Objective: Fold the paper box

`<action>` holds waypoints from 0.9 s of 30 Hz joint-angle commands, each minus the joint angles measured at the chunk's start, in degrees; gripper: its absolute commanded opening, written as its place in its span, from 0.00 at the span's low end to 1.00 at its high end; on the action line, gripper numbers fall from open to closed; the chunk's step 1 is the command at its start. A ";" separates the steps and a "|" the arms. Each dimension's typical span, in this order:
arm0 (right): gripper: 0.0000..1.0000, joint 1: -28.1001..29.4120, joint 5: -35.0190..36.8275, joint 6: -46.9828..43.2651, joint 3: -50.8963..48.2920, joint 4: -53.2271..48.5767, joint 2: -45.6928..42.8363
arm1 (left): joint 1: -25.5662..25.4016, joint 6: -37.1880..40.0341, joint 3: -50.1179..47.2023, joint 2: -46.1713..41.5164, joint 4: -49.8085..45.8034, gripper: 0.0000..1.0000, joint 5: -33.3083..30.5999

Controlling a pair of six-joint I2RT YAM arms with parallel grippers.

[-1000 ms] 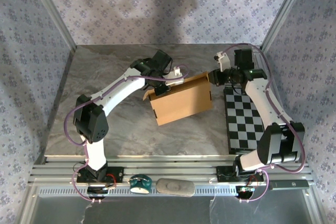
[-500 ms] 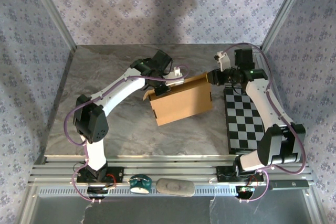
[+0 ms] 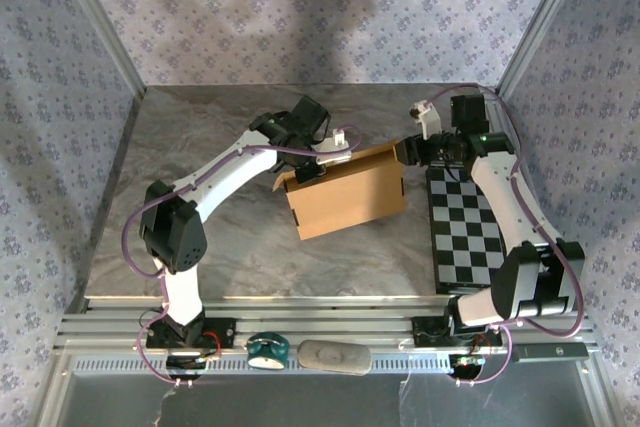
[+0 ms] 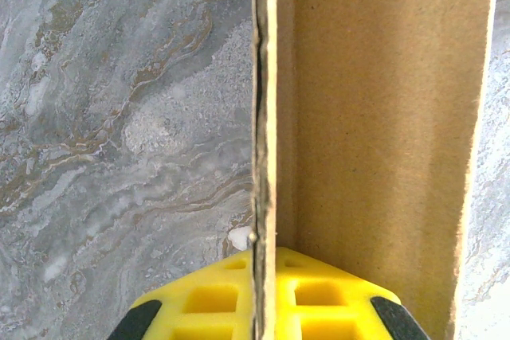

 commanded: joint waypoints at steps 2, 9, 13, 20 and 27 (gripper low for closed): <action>0.31 -0.04 -2.42 -2.49 2.72 -1.98 3.00 | -0.29 1.20 0.65 -1.05 0.71 0.00 1.90; 0.18 0.28 -1.51 -2.58 3.16 -2.62 3.65 | -0.29 1.25 0.37 -1.31 0.93 0.00 1.89; 0.11 0.48 -0.39 -2.41 4.02 -2.73 3.86 | -0.28 1.07 0.54 -1.31 0.97 0.00 1.98; 0.00 0.59 0.29 -1.76 4.31 -2.85 2.98 | -0.29 0.85 0.88 -1.24 1.03 0.00 1.53; 0.00 0.14 0.24 0.44 3.09 -2.41 1.74 | -0.31 0.82 1.06 -1.23 0.89 0.00 1.59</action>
